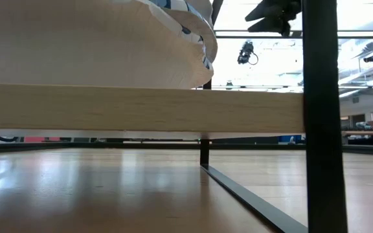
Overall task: Place and stack plates onto a shelf
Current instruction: Return to Home Position
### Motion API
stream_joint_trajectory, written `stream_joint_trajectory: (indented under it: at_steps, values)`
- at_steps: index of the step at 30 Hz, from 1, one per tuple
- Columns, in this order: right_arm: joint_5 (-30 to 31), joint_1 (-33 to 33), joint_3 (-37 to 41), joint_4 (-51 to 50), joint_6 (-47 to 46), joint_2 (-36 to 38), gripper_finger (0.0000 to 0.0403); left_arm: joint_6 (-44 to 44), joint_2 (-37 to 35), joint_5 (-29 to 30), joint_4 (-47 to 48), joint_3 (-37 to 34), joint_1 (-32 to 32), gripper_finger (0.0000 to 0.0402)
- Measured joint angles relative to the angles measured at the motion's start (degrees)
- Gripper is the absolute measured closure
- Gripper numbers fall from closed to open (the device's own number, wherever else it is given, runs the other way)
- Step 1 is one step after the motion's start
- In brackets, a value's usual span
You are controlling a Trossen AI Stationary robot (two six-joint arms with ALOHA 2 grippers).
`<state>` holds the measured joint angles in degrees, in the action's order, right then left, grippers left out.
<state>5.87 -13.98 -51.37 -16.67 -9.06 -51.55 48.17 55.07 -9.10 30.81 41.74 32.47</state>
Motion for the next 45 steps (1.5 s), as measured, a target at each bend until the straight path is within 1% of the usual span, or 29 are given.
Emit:
stream_joint_trajectory:
  at_steps: [8,11,15,20,23,28,33,36,41,45]
  values:
    - [0.0,0.0,0.0,8.2,0.2,-6.3,0.0192,-16.2,0.0,7.4,-9.4,0.3,-7.6,0.0285]
    - [-0.1,0.0,0.0,10.6,0.2,-8.5,0.0192,-22.4,0.0,9.1,-13.3,0.3,-10.9,0.0285]
    - [-0.2,0.0,0.0,13.4,0.2,-11.1,0.0192,-30.0,0.0,9.5,-19.6,0.3,-15.6,0.0285]
    - [-0.3,0.0,0.0,17.1,0.2,-13.9,0.0192,-37.1,0.0,9.6,-26.3,0.3,-20.7,0.0285]
    - [-2.3,0.0,0.0,19.9,0.2,-15.4,0.0192,-39.7,0.0,9.6,-28.4,0.3,-23.3,0.0285]
    - [-7.0,0.0,0.0,23.2,-0.4,-16.2,0.0192,-43.9,-1.5,9.6,-28.8,0.3,-26.6,0.0285]
    - [-8.0,0.0,0.0,24.0,-0.4,-15.1,0.0192,-45.8,-5.2,9.5,-28.9,0.3,-29.0,0.0285]
    - [-8.5,0.0,0.0,23.7,-0.4,-13.9,0.0192,-45.9,-8.9,9.6,-28.4,0.3,-29.9,0.0285]
    - [-8.6,0.0,0.0,22.3,-0.4,-10.6,0.0192,-47.6,-16.4,9.6,-24.2,0.3,-30.0,0.0285]
    - [-8.7,0.1,0.0,20.1,-0.4,-7.0,0.0192,-47.6,-22.5,12.9,-19.0,0.3,-29.3,0.0285]
